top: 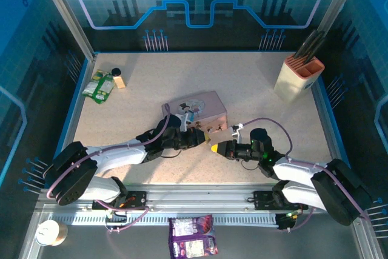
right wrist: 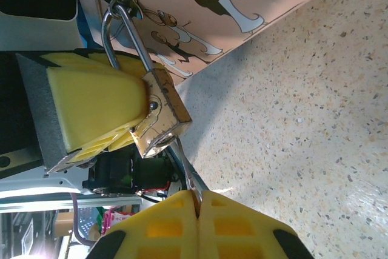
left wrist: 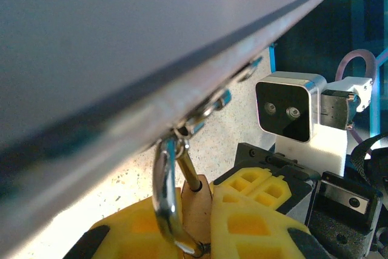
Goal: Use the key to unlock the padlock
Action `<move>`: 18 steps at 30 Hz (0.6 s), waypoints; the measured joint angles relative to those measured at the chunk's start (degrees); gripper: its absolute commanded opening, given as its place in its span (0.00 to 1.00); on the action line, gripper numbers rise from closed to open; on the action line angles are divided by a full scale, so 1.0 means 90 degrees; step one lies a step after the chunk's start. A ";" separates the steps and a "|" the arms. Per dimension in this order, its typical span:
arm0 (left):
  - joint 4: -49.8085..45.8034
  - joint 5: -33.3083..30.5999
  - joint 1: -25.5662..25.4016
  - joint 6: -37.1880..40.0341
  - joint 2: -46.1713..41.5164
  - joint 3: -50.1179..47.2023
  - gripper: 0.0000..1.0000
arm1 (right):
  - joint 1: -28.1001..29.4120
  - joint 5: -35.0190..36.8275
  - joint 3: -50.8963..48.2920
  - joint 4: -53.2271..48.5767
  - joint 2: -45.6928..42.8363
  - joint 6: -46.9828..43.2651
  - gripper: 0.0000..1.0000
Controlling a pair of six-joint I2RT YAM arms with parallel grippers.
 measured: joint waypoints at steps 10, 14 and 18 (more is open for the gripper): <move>0.0083 0.0046 0.0024 -0.0005 -0.0012 -0.0029 0.00 | 0.0000 0.0000 0.0000 -0.0112 -0.0248 -0.0029 0.00; 0.0163 0.0070 0.0032 -0.0022 -0.0012 -0.0061 0.00 | 0.0000 0.0000 0.0000 -0.0092 -0.0233 -0.0024 0.00; 0.0216 0.0114 0.0039 -0.0022 -0.0012 -0.0095 0.00 | -0.0012 -0.0007 0.0000 0.0078 -0.0056 0.0022 0.00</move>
